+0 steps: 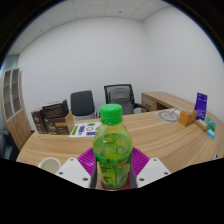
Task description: Pour water
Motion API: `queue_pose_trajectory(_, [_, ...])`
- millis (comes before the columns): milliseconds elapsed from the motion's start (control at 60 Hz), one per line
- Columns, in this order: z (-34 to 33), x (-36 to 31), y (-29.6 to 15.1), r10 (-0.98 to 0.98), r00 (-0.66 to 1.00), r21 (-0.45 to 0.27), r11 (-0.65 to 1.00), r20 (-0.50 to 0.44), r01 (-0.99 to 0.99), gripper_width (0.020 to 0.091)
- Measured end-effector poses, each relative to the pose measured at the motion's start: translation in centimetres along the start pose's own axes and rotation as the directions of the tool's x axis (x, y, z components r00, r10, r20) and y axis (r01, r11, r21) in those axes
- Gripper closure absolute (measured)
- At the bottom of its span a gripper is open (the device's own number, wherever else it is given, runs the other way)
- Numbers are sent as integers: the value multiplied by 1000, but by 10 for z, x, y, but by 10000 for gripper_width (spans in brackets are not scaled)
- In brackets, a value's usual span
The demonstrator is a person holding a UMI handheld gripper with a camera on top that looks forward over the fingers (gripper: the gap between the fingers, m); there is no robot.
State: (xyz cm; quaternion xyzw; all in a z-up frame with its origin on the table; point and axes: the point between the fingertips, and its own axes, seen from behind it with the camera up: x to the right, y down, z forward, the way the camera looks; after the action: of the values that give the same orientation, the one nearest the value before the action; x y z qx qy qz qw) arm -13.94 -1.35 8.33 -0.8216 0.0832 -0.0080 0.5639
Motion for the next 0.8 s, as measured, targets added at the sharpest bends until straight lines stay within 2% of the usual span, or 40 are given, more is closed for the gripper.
queue_pose_trajectory(150, [-5,-3,4,-16,1000,6,1000,24,16,587])
queue_pose_trajectory(333, [-4,-4,5,-36,999,-32,999,8,36,525])
queue_pose_trajectory(383, [-7,-6,8,-29,1000,-45,999,12,29,454])
queue_pose_trajectory(483, [-21,-9,19,-32,999,-85,996,25,34,257])
queue_pose_trajectory(500, [-24,-9,22,-37,999,-96,995,23,39,246])
queue_pose_trajectory(583, [-49,-5,36,-62,998,-147,987,2,61,244])
queue_pose_trajectory(800, [-137,-16,37,18,999,-168,985,-46,-25,243])
